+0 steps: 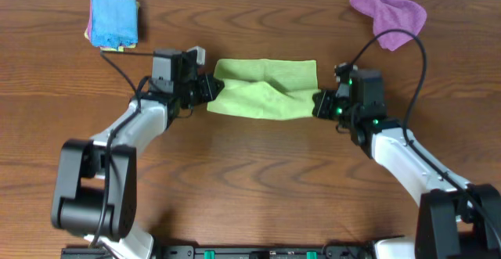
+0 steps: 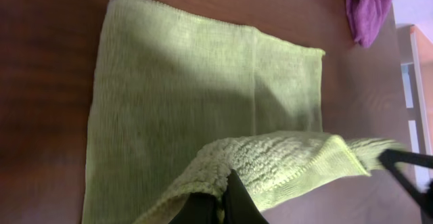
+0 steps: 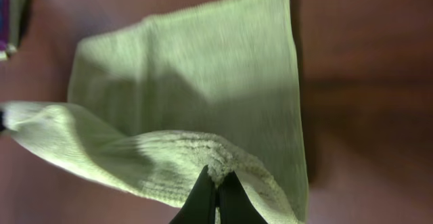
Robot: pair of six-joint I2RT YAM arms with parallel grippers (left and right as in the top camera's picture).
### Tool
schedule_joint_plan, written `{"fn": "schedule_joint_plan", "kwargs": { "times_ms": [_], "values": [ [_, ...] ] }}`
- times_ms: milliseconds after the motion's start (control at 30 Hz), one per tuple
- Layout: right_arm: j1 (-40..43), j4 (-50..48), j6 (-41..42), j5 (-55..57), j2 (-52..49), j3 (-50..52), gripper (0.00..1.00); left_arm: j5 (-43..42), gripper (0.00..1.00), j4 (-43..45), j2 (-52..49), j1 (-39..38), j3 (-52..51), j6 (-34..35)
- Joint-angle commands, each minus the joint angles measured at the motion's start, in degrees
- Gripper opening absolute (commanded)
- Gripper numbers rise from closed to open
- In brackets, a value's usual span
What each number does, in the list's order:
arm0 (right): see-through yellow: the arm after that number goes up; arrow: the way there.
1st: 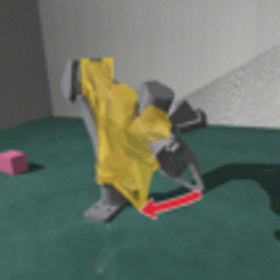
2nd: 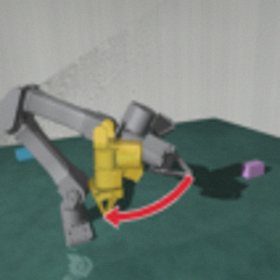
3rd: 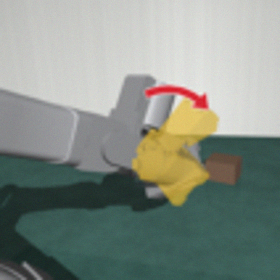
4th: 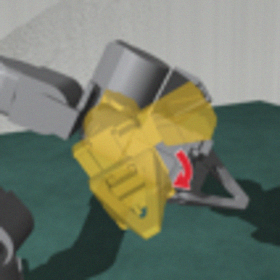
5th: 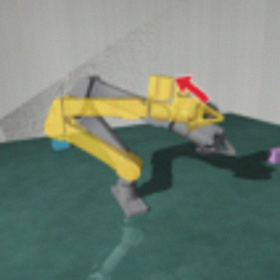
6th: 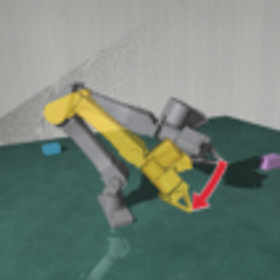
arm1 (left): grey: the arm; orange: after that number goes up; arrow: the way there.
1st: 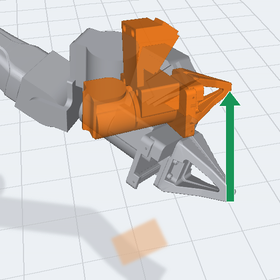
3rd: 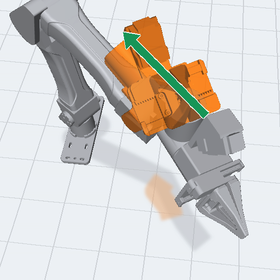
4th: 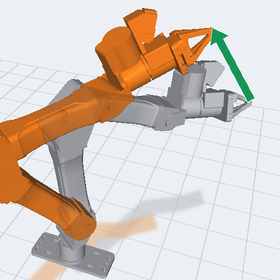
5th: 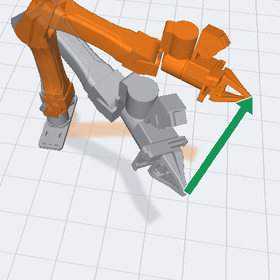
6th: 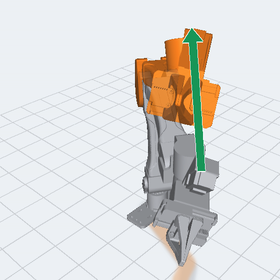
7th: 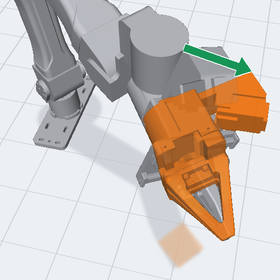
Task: Fold the cloth
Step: 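Carry both held corners forward over the cloth to fold it in half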
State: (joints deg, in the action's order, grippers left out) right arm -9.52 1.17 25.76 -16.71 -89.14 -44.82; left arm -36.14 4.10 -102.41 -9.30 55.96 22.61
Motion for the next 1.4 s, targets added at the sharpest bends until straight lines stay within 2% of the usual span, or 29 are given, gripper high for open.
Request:
{"fn": "schedule_joint_plan", "kwargs": {
  "times_ms": [0, 267, 500, 900, 1167, 1367],
  "values": [
    [-0.22, -0.55, -1.05, 1.68, -2.71, -5.73, 0.01, 0.66, 0.06, -0.5, -3.08, 0.59, 5.35, -1.86],
    [-0.2, 0.15, -1.18, 1.51, -13.27, -18.32, 0.01, -1.4, 0.06, -1.86, -11.65, 4.02, 16.0, -2.32],
    [-0.15, 1.31, -1.16, 3.89, -17.22, -20.44, 0.01, -5.86, 0.05, -5.25, -18.27, 4.5, 23.08, -2.54],
    [0.52, 10.34, -1.2, 6.36, -17.27, -20.44, 0.01, -5.88, 0.06, -19.82, -18.18, 4.46, 23.08, -10.91],
    [0.48, 12.17, -1.16, 6.16, -17.27, -20.41, 0.01, -5.6, 0.05, -25.27, -15.3, 4.46, 23.08, -13.68],
    [0.44, 12.81, -1.18, 6.19, -17.29, -20.41, 0.02, -1.36, 0.06, -28.44, -13.88, 4.46, 23.06, -14.93]
  ]
}}
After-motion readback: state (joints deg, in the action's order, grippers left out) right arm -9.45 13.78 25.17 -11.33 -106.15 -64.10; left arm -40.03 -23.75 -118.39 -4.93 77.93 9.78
